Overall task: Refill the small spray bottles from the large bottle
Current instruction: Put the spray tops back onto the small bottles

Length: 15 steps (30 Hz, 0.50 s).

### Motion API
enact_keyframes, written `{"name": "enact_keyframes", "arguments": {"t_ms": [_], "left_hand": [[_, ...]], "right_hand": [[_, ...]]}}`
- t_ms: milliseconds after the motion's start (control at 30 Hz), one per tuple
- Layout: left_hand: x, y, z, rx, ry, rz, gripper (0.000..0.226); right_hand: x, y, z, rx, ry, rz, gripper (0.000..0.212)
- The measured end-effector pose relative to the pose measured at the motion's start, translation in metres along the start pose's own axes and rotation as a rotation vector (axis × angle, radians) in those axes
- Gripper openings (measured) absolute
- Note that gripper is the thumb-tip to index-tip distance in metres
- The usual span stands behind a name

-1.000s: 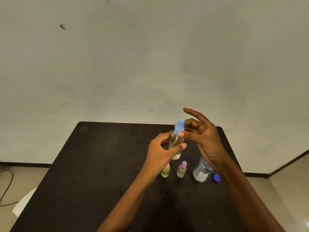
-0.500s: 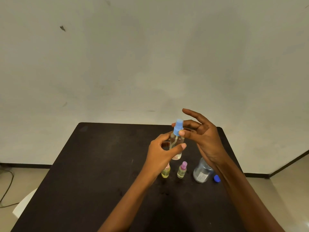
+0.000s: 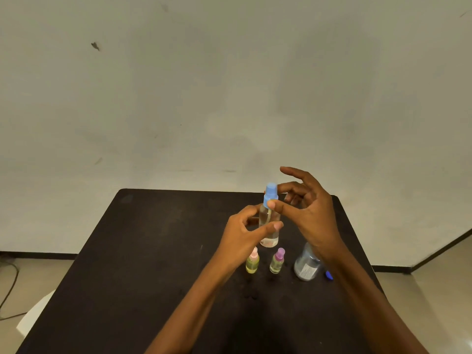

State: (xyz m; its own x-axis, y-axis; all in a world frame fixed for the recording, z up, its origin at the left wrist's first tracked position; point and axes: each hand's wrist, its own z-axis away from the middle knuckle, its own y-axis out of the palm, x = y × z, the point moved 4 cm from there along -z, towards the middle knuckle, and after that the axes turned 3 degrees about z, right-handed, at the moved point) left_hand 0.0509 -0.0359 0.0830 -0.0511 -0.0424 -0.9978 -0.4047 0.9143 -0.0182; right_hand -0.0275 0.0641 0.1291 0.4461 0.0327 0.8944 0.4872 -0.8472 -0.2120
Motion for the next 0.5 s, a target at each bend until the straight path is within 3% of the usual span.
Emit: {"name": "enact_keyframes", "arguments": {"t_ms": [133,267,500], "left_hand": [[-0.012,-0.006,0.004,0.266,-0.055,0.040,0.025],[-0.019,-0.010,0.008,0.458,-0.103,0.015,0.027],[-0.014,-0.012,0.010,0.440,-0.082,-0.026,0.028]], "right_hand": [[0.001,0.001,-0.002,0.254,0.002,0.049,0.031],[0.000,0.002,-0.002,0.441,0.040,0.176,0.037],[-0.001,0.007,-0.001,0.527,0.047,0.165,0.020]]}}
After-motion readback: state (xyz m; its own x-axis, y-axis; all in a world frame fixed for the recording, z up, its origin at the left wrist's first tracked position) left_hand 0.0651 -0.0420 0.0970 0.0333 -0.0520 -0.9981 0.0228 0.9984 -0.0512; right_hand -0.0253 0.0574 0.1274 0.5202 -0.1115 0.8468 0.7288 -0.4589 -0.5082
